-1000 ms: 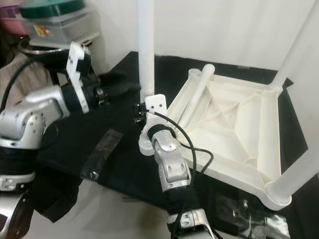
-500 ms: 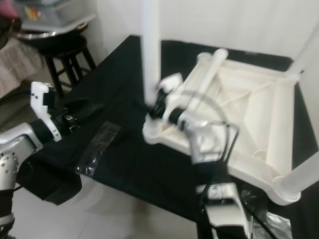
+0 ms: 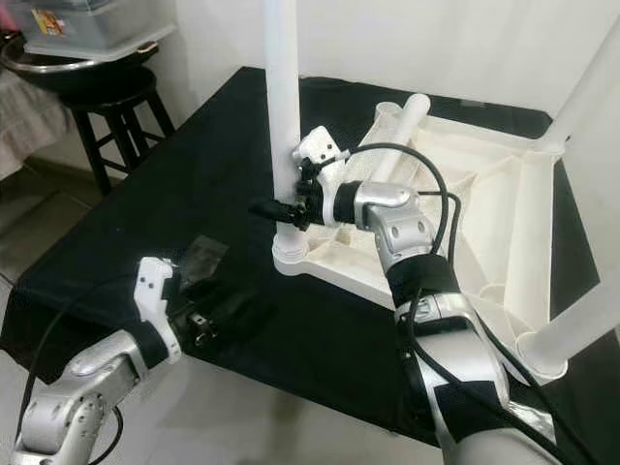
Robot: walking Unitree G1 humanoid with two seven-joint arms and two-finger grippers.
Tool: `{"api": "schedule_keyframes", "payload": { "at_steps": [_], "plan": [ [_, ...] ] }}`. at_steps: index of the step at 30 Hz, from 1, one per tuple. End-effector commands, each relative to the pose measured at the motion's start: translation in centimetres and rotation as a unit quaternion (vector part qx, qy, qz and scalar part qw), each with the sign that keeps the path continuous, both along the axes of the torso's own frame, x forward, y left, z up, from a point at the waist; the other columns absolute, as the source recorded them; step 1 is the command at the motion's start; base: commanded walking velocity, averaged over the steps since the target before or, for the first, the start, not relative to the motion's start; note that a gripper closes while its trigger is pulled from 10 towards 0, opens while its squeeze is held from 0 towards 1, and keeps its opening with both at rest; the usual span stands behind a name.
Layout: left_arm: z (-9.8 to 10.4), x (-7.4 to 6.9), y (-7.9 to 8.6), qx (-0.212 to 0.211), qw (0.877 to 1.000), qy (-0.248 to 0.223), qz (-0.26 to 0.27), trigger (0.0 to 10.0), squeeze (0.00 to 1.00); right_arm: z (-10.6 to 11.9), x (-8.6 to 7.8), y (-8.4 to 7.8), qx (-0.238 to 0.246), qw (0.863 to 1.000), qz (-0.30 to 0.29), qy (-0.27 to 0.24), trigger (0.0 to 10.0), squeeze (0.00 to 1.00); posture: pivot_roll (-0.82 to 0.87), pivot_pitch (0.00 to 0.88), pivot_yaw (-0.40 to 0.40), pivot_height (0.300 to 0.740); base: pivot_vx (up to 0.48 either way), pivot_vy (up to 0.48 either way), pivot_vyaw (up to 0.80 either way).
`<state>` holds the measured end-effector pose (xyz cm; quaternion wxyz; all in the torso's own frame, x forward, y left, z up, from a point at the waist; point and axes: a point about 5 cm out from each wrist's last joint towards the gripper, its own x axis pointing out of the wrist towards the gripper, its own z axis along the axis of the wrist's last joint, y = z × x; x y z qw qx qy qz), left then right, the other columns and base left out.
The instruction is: Building children table
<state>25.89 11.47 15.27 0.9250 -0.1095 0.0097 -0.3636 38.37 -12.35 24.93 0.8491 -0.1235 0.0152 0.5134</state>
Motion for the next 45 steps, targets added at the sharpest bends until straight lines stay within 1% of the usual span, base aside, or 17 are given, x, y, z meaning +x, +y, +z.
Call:
{"api": "schedule_keyframes", "payload": {
  "at_steps": [1, 8, 11, 13, 15, 16, 19, 24, 25, 28, 29, 31, 33, 34, 36, 37, 45],
  "plan": [
    [-0.5, -0.4, -0.2, 0.007, 1.0, 0.001, 0.005, 10.0, 0.0, -1.3, -0.5, 0.5, -0.005, 0.999, 0.041, 0.026, 0.0, 0.0, 0.07, 0.132, -0.011, 0.74, 0.0, 0.0, 0.0],
    [-0.7, -1.2, -0.5, 0.002, 1.0, -0.009, 0.019, 10.0, 0.0, -4.0, -0.6, -0.6, -0.003, 0.997, 0.041, 0.065, 0.0, 0.0, 0.04, 0.133, -0.004, 0.74, 0.0, 0.0, 0.0],
    [-1.0, -1.8, -0.3, -0.001, 1.0, -0.009, 0.025, 10.0, 0.0, -7.6, -0.6, -0.8, 0.005, 0.984, -0.167, 0.068, 0.0, 0.0, 0.04, 0.139, -0.01, 0.74, 0.0, 0.0, 0.0],
    [-1.0, -1.8, -0.3, -0.001, 1.0, -0.009, 0.025, 10.0, 0.0, -7.6, -0.6, -0.8, 0.005, 0.984, -0.167, 0.068, 0.0, 0.0, 0.04, 0.139, -0.01, 0.74, 0.0, 0.0, 0.0],
    [-1.0, -1.9, 0.1, 0.005, 0.999, -0.013, 0.036, 10.0, 0.0, -10.9, -2.7, -0.8, 0.05, 0.91, -0.398, 0.1, 0.0, 0.0, 0.04, 0.145, 0.002, 0.74, 0.0, 0.0, 0.0],
    [-0.9, -1.7, 0.2, 0.018, 0.999, -0.024, 0.043, 10.0, 0.0, -12.3, -5.3, 1.0, 0.052, 0.903, -0.411, 0.113, 0.0, 0.0, 0.03, 0.17, 0.025, 0.74, 0.0, 0.0, 0.0],
    [-0.9, -1.2, 0.5, 0.037, 0.997, -0.039, 0.059, 10.0, 0.0, -12.5, -7.6, 3.0, 0.056, 0.911, -0.394, 0.106, 0.0, 0.0, 0.02, 0.155, 0.033, 0.74, 0.0, 0.0, 0.0],
    [-0.8, -0.6, 0.9, 0.041, 0.995, -0.046, 0.077, 10.0, 0.0, -12.0, -6.6, 3.4, 0.051, 0.922, -0.375, 0.079, 0.0, 0.0, 0.03, 0.153, 0.036, 0.74, 0.0, 0.0, 0.0],
    [-0.8, -0.4, 0.9, 0.045, 0.995, -0.048, 0.08, 10.0, 0.0, -11.9, -6.1, 3.5, 0.054, 0.925, -0.367, 0.077, 10.0, 0.0, 0.04, 0.155, 0.032, 0.74, 0.0, 0.0, 0.0],
    [-0.9, -0.3, 0.9, 0.051, 0.994, -0.051, 0.085, 10.0, 0.0, -11.7, -5.8, 4.1, 0.072, 0.935, -0.336, 0.085, 10.0, 0.0, 0.04, 0.149, 0.034, 0.74, 0.0, 0.0, 0.0],
    [-0.9, -0.1, 1.0, 0.051, 0.993, -0.051, 0.093, 10.0, 0.0, -10.9, -5.5, 4.6, 0.089, 0.954, -0.274, 0.083, 10.0, 1.0, 0.04, 0.145, 0.023, 0.74, 0.0, 0.0, 0.0],
    [-0.9, -0.1, 1.0, 0.051, 0.993, -0.051, 0.093, 10.0, 0.0, -10.9, -5.5, 4.6, 0.089, 0.954, -0.274, 0.083, 10.0, 1.0, 0.04, 0.145, 0.023, 0.74, 0.0, 0.0, 0.0],
    [-1.0, 0.1, 0.9, 0.044, 0.993, -0.047, 0.101, 10.0, 0.0, -8.7, -5.1, 4.0, 0.088, 0.982, -0.157, 0.055, 10.0, 1.0, 0.05, 0.138, 0.004, 0.74, 0.0, 0.0, 0.0],
    [-1.0, 0.2, 0.9, 0.042, 0.993, -0.046, 0.104, 10.0, 0.0, -7.6, -4.8, 3.0, 0.074, 0.989, -0.119, 0.04, 10.0, 0.17, 0.05, 0.138, 0.002, 0.74, 0.0, 0.0, 0.0],
    [-1.0, 0.2, 0.9, 0.041, 0.993, -0.046, 0.105, 10.0, 0.0, -7.0, -4.7, 2.3, 0.064, 0.992, -0.102, 0.033, 10.0, 0.17, 0.05, 0.138, 0.002, 0.74, 0.0, 0.0, 0.0],
    [-1.0, 0.3, 0.7, 0.043, 0.993, -0.049, 0.103, 10.0, 0.0, -6.3, -3.9, 1.4, 0.045, 0.995, -0.085, 0.02, 10.0, 0.0, 0.05, 0.138, -0.004, 0.74, 0.0, 0.0, 0.0],
    [-0.9, 0.9, 0.1, 0.047, 0.993, -0.057, 0.096, 10.0, 0.0, -3.8, -1.3, 0.6, 0.014, 1.0, 0.009, 0.021, 10.0, 0.0, 0.07, 0.132, -0.016, 0.74, 0.0, 0.0, 0.0]
  ]
}}
